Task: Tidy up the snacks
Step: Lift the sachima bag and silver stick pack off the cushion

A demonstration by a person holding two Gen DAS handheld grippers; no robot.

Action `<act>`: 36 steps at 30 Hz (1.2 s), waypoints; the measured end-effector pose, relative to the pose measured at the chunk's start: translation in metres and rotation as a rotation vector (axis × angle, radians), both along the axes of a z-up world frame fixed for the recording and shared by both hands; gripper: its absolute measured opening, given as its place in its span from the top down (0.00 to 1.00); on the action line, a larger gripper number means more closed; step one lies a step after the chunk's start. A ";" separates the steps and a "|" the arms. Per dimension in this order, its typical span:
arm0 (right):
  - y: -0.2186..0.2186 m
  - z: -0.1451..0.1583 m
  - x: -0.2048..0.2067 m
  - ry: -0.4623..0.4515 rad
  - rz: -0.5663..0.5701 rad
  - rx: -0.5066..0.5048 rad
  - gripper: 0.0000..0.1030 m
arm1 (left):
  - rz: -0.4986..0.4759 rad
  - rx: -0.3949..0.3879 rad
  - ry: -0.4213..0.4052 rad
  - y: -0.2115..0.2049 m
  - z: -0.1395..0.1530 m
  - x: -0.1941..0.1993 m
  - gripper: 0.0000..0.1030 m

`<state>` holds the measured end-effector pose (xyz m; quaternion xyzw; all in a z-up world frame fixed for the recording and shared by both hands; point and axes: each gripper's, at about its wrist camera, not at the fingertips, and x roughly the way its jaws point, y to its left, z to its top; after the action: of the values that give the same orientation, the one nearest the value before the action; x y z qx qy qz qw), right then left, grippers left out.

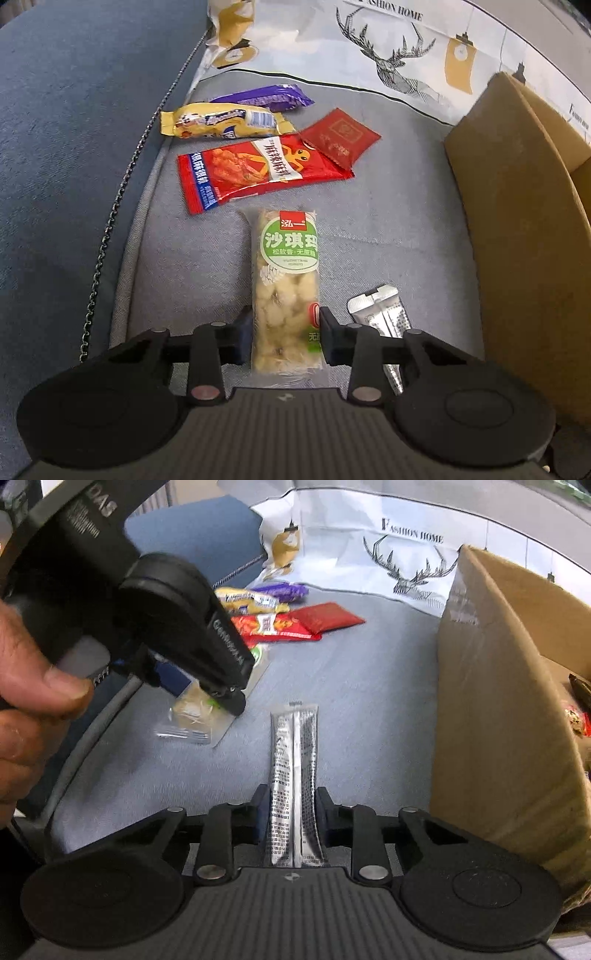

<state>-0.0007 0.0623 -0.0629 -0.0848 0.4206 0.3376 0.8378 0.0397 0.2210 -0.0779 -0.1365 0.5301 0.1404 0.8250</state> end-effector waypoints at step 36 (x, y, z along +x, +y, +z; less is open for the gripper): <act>0.005 -0.006 0.006 0.042 0.007 -0.033 0.66 | -0.046 -0.016 0.031 -0.004 -0.006 0.000 0.58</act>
<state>0.0049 0.0669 -0.0692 -0.0928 0.4432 0.3352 0.8262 0.0395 0.2167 -0.0835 -0.1286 0.5469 0.1193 0.8186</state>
